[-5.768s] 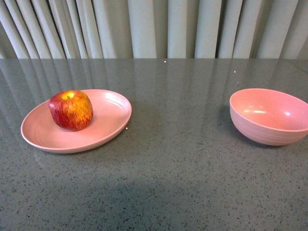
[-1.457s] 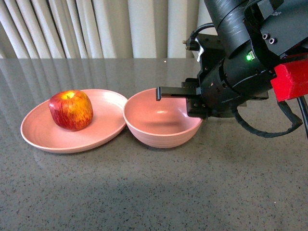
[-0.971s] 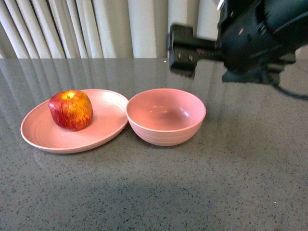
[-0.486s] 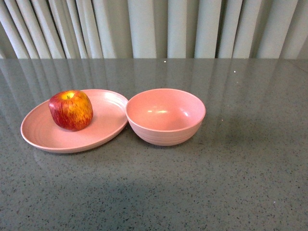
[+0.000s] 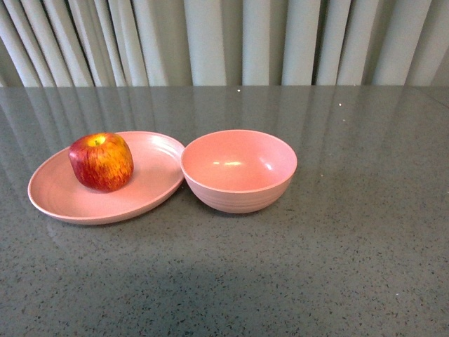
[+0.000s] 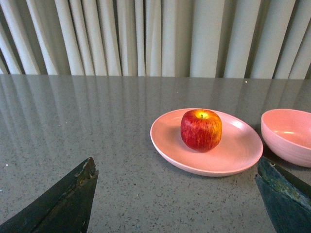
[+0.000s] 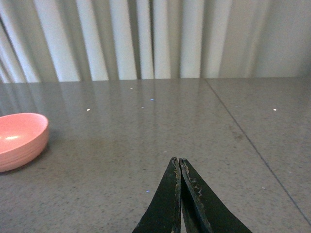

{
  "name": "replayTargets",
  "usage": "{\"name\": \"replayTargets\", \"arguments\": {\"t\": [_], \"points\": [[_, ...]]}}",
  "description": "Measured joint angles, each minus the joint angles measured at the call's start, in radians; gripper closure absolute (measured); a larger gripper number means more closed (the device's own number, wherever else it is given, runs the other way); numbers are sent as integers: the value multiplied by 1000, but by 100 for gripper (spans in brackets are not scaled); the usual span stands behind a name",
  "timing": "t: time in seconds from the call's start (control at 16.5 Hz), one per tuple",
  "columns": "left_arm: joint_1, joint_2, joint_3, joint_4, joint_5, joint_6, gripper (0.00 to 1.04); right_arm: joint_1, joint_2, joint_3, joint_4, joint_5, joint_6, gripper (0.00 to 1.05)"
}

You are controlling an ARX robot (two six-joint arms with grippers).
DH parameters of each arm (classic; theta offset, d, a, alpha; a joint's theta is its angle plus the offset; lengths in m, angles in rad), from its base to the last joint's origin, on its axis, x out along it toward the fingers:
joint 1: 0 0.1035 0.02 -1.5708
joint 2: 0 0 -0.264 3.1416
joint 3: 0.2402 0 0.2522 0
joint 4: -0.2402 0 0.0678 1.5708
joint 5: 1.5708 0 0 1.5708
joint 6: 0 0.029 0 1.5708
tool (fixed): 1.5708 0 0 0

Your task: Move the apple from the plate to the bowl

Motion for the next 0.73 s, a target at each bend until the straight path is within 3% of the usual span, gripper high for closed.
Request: {"name": "replayTargets", "arguments": {"t": [0.43,0.61,0.73], "points": [[0,0,0,0,-2,0,7,10,0,0,-6,-24,-1,103],[0,0,0,0,-2,0,7,10,0,0,-7,-24,-2,76],[0,0,0,0,-2,0,7,10,0,0,-7,-24,-2,50]]}}
